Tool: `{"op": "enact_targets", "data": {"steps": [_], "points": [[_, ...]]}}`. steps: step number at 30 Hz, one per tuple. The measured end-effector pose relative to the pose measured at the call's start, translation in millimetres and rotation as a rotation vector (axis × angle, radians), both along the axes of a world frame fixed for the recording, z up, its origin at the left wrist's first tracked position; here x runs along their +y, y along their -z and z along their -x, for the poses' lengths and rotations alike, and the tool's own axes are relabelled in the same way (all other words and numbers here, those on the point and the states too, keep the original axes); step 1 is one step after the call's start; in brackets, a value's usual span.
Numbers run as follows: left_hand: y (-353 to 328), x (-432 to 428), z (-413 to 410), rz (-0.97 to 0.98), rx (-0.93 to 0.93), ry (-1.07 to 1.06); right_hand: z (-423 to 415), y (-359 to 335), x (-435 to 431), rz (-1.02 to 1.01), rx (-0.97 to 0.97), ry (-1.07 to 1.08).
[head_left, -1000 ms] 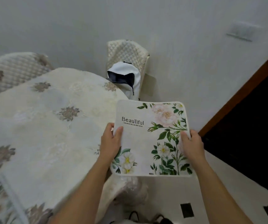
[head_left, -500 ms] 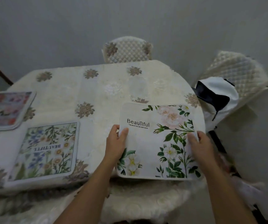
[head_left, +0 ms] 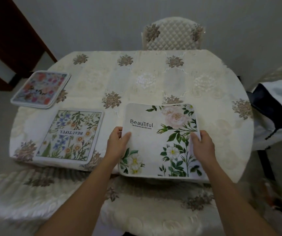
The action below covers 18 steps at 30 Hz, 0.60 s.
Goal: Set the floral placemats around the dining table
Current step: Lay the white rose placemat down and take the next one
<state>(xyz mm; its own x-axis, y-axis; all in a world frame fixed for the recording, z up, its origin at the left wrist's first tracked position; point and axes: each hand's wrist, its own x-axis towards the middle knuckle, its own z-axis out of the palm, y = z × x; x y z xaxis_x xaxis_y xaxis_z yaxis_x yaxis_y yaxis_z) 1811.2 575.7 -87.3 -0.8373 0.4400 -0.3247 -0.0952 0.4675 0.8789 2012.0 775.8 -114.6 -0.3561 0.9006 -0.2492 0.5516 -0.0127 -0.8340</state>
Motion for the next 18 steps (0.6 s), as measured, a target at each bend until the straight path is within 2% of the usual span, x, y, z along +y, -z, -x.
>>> {"op": "enact_targets", "data": {"steps": [5,10,18], "points": [[30.0,11.9,17.1,0.009,-0.187,-0.046,20.6,35.4,11.6,0.150,-0.073,0.014],[58.4,21.2,30.1,0.050,-0.158,-0.066,36.3,65.1,14.4,0.265,-0.113,0.076],[83.6,15.6,52.1,0.217,-0.066,-0.002,47.0,86.0,7.3,0.255,-0.174,0.156]]}}
